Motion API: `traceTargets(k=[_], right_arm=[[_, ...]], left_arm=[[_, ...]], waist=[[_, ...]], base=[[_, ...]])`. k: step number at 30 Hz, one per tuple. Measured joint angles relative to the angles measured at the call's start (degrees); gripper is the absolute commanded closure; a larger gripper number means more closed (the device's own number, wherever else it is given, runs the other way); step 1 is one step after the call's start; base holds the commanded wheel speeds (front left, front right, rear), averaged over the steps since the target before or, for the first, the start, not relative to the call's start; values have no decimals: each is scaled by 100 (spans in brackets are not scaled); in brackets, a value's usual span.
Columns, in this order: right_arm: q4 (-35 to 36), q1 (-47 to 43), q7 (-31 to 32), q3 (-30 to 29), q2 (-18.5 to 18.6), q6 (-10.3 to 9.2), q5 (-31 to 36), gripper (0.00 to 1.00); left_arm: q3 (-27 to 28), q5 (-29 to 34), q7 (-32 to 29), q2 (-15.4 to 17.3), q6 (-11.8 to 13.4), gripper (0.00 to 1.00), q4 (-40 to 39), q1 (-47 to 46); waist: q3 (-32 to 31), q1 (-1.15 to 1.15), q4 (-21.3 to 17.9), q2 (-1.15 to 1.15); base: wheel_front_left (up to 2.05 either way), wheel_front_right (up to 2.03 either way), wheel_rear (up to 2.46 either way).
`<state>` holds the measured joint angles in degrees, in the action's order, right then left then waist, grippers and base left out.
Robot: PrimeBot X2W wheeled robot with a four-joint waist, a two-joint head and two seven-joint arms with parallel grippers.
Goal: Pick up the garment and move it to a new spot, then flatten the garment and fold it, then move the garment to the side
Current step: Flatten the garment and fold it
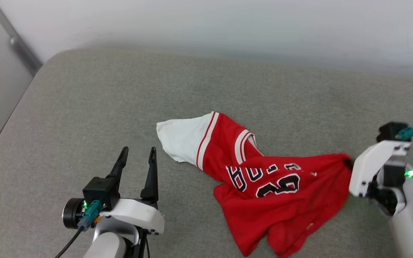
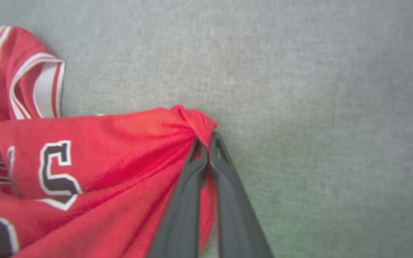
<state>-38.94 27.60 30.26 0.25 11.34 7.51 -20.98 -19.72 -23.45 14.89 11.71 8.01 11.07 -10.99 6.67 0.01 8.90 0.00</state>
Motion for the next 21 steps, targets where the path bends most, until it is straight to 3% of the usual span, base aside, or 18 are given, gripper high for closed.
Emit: traceTargets(k=[4, 9, 16, 21], right_arm=[[386, 218, -434, 3, 73, -1, 47, 100], [1323, 185, -739, 448, -127, -1, 142, 100], [2850, -867, -335, 2259, -416, -1, -289, 100], [2997, -1893, 131, 3273, -433, -1, -787, 100]], left_arm=[[-3, 1, 1, 18, 8, 0, -8, 39], [-4, -9, -9, 42, 57, 0, -36, 191], [-37, -43, -104, 88, 82, 0, -120, 291], [-82, -49, -162, 89, 110, 0, -157, 341]], waist=[[-134, 0, -99, 0], [-293, 0, -260, 0], [-461, 0, -438, 0], [-500, -1, -448, 0]], base=[[0, 0, 0], [0, 0, 0], [0, 0, 0], [0, 0, 0]])
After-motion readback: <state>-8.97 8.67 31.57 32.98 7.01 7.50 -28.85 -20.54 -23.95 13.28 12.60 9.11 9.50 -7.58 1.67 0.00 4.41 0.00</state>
